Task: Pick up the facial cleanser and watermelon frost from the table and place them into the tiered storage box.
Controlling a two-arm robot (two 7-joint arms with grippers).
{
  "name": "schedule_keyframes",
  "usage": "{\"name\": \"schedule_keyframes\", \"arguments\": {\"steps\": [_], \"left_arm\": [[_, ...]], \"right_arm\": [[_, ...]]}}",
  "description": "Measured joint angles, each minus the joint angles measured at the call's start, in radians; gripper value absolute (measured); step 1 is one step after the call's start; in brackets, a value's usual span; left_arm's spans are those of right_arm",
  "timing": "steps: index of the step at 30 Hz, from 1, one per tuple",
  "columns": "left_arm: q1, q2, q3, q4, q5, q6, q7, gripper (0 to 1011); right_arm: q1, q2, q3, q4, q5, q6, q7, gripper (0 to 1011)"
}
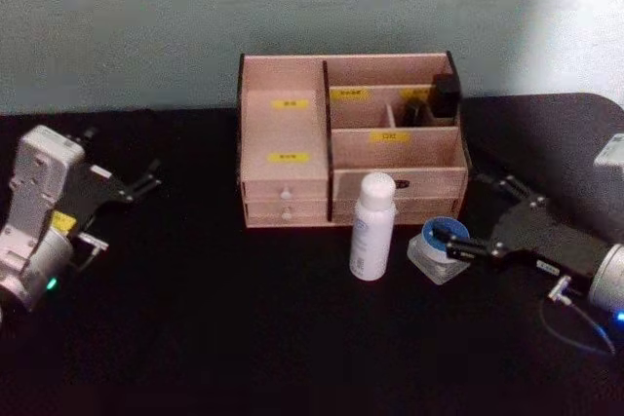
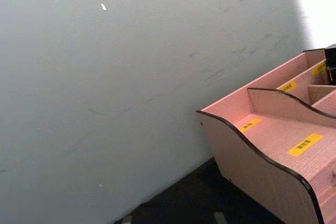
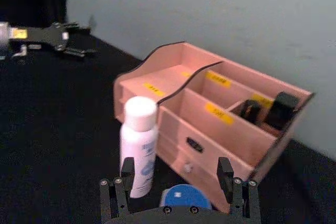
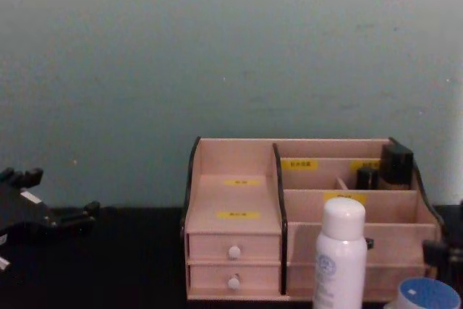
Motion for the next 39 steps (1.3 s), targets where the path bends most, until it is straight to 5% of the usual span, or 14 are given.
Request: {"name": "schedule_keyframes", "arguments": {"steps": [21,39], "left_arm": [[0.000,0.000,0.000,0.000,0.000,0.000,0.000,1001],[0.000,0.000,0.000,0.000,0.000,0.000,0.000,1001]], "right_arm": [[0.151,-0.117,-0.092,0.171,-0.051,0.030,0.196,1003],[0.246,-0.188,-0.141,0.283,-0.057,0.029,0.256,1002]]}}
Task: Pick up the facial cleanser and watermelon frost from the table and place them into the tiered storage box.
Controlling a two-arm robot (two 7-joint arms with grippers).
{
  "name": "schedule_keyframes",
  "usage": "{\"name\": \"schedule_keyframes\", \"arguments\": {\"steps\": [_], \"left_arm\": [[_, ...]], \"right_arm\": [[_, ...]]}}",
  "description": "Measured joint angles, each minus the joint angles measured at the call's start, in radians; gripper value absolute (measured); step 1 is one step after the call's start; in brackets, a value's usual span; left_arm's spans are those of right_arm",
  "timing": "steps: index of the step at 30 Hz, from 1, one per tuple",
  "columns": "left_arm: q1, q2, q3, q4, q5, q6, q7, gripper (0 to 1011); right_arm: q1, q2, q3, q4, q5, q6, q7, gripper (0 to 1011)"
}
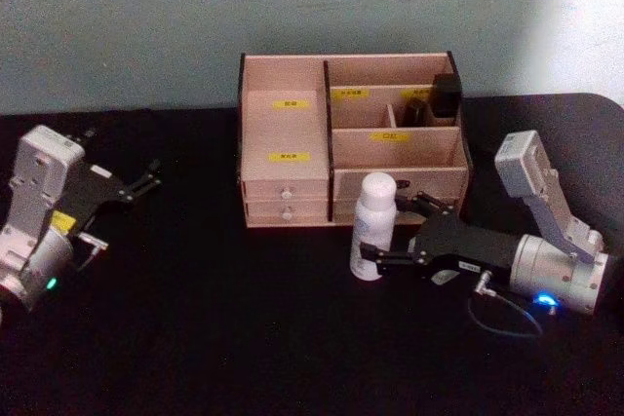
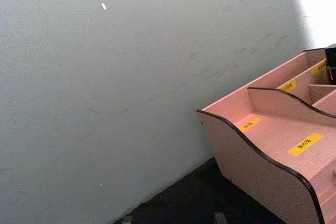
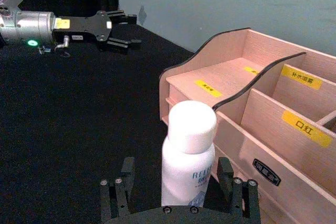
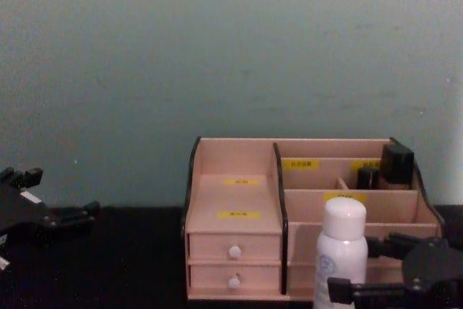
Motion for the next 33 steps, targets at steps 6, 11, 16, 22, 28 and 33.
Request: {"name": "schedule_keyframes", "arguments": {"steps": [6,11,16,22,28,33], "left_arm": [[0.000,0.000,0.000,0.000,0.000,0.000,0.000,1001],[0.000,0.000,0.000,0.000,0.000,0.000,0.000,1001],[0.000,0.000,0.000,0.000,0.000,0.000,0.000,1001],[0.000,0.000,0.000,0.000,0.000,0.000,0.000,1001],[0.000,0.000,0.000,0.000,0.000,0.000,0.000,1001],[0.000,0.000,0.000,0.000,0.000,0.000,0.000,1001]], "right_arm": [[0.020,-0.017,-0.011,0.024,0.000,0.000,0.004,1002],[0.030,-0.024,-0.016,0.036,-0.002,0.003,0.003,1002],[0.029,-0.023,-0.015,0.035,-0.002,0.003,0.002,1002],[0.028,-0.023,-0.014,0.033,-0.002,0.003,0.002,1003],[0.027,-0.022,-0.013,0.032,-0.002,0.002,0.001,889],[0.027,-0.022,-0.013,0.032,-0.002,0.002,0.001,767]]}}
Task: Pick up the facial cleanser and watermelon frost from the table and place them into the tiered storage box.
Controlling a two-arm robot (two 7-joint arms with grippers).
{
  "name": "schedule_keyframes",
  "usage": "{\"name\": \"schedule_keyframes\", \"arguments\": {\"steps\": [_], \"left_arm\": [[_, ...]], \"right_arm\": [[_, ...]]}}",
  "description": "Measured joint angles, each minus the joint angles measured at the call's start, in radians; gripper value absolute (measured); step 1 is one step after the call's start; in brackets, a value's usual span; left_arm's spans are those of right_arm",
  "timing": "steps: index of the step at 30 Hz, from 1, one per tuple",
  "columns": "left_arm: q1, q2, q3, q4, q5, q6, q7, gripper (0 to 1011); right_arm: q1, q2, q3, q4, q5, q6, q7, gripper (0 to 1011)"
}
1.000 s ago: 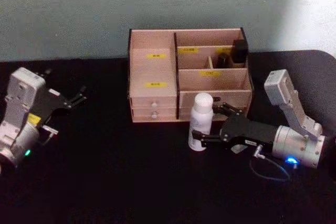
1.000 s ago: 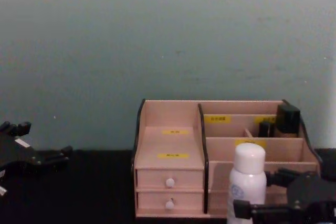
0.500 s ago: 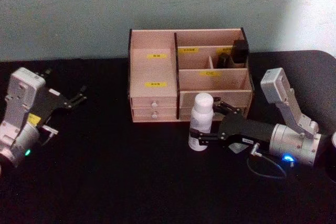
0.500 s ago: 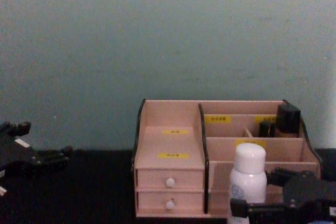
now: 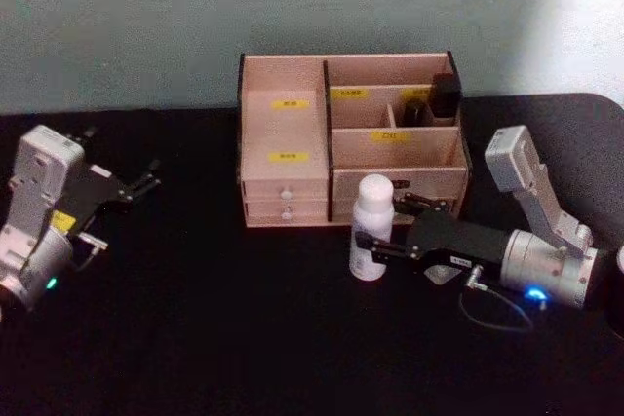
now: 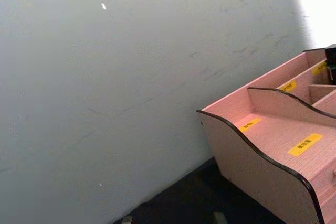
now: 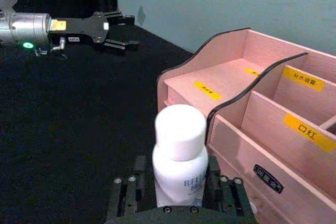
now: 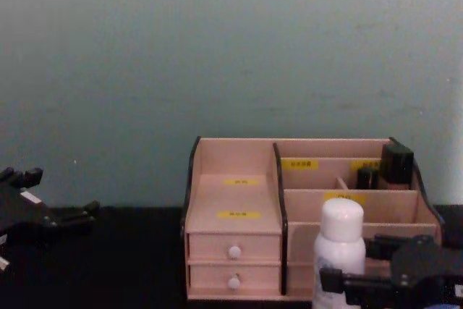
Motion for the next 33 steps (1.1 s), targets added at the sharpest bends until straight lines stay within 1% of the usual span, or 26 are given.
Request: {"name": "schedule_keyframes", "arguments": {"steps": [1,5,17,21,26,30,31,33], "left_arm": [[0.000,0.000,0.000,0.000,0.000,0.000,0.000,1002],[0.000,0.000,0.000,0.000,0.000,0.000,0.000,1001],[0.000,0.000,0.000,0.000,0.000,0.000,0.000,1001],[0.000,0.000,0.000,0.000,0.000,0.000,0.000,1001],[0.000,0.000,0.000,0.000,0.000,0.000,0.000,1001],[0.000,0.000,0.000,0.000,0.000,0.000,0.000,1001],[0.000,0.000,0.000,0.000,0.000,0.000,0.000,1001],[0.000,0.000,0.000,0.000,0.000,0.000,0.000,1001]], "right_arm": [[0.000,0.000,0.000,0.000,0.000,0.000,0.000,712],[-0.001,0.001,0.000,-0.001,0.000,0.000,0.000,594],[-0.001,0.001,0.000,-0.001,0.001,-0.001,0.000,591],[0.001,0.008,-0.001,-0.008,0.011,0.001,0.015,591],[0.004,0.022,0.008,-0.043,0.051,0.021,0.038,591],[0.018,0.036,0.028,-0.091,0.084,0.030,0.035,591],[0.018,0.036,0.028,-0.091,0.084,0.030,0.035,591],[0.030,0.036,0.043,-0.105,0.099,0.026,0.025,591]]}}
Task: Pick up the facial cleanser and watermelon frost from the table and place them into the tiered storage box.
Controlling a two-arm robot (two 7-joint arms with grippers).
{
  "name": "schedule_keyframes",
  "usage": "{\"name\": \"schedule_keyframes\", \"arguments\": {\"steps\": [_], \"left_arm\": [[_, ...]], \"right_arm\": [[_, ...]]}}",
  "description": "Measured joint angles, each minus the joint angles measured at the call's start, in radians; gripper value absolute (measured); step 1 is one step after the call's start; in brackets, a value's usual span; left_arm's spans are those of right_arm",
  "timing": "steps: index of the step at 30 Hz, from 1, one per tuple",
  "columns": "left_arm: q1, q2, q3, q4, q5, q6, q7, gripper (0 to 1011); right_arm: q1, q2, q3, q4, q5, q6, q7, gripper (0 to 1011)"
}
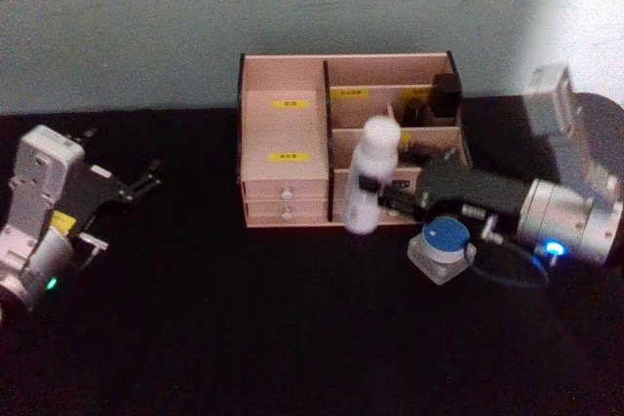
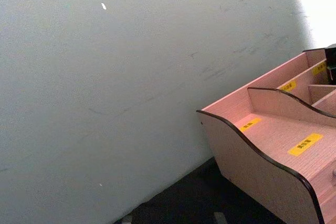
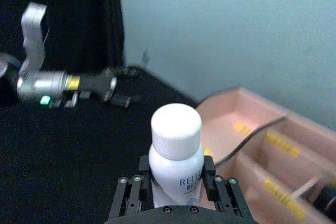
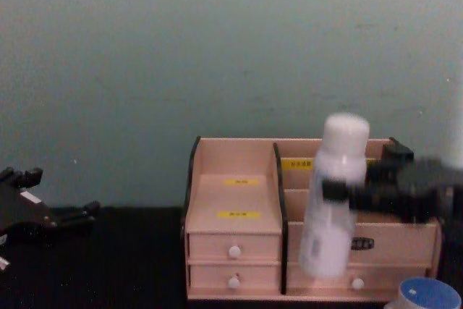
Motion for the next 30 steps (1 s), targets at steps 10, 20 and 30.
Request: {"name": "schedule_keyframes", "arguments": {"steps": [10,20,30], "left_arm": [[0.000,0.000,0.000,0.000,0.000,0.000,0.000,1001],[0.000,0.000,0.000,0.000,0.000,0.000,0.000,1001],[0.000,0.000,0.000,0.000,0.000,0.000,0.000,1001]], "right_arm": [[0.098,-0.059,0.018,0.048,0.006,-0.055,-0.050,591],[0.193,-0.134,0.000,0.184,-0.059,-0.113,-0.076,591],[0.249,-0.182,0.000,0.302,-0.105,-0.133,-0.091,591]]}}
